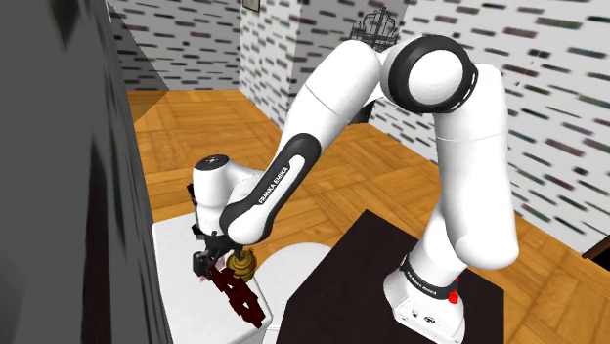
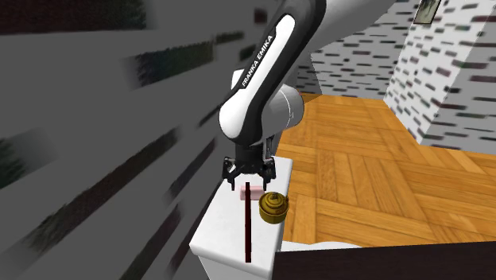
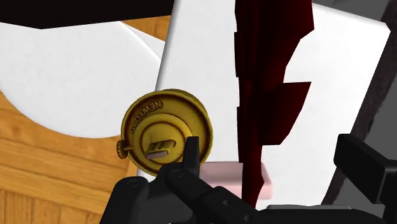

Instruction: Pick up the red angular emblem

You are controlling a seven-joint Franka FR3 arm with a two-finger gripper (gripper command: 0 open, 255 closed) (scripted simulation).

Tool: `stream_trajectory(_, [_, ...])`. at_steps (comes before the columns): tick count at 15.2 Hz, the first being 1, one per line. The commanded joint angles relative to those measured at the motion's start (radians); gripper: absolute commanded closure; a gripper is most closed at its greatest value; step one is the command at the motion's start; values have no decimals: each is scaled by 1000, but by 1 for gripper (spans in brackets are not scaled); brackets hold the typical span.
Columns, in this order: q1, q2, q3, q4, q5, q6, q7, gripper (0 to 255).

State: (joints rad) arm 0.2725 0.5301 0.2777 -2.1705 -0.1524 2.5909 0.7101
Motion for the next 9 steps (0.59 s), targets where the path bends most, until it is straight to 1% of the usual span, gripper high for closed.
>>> stream_trajectory(1, [12,39,-12,26,-12,14,9,0])
stream_trajectory(7, [34,124,-40,54,-37,72,22,0])
stream_trajectory(9, [34,124,-40,54,-37,72,22,0])
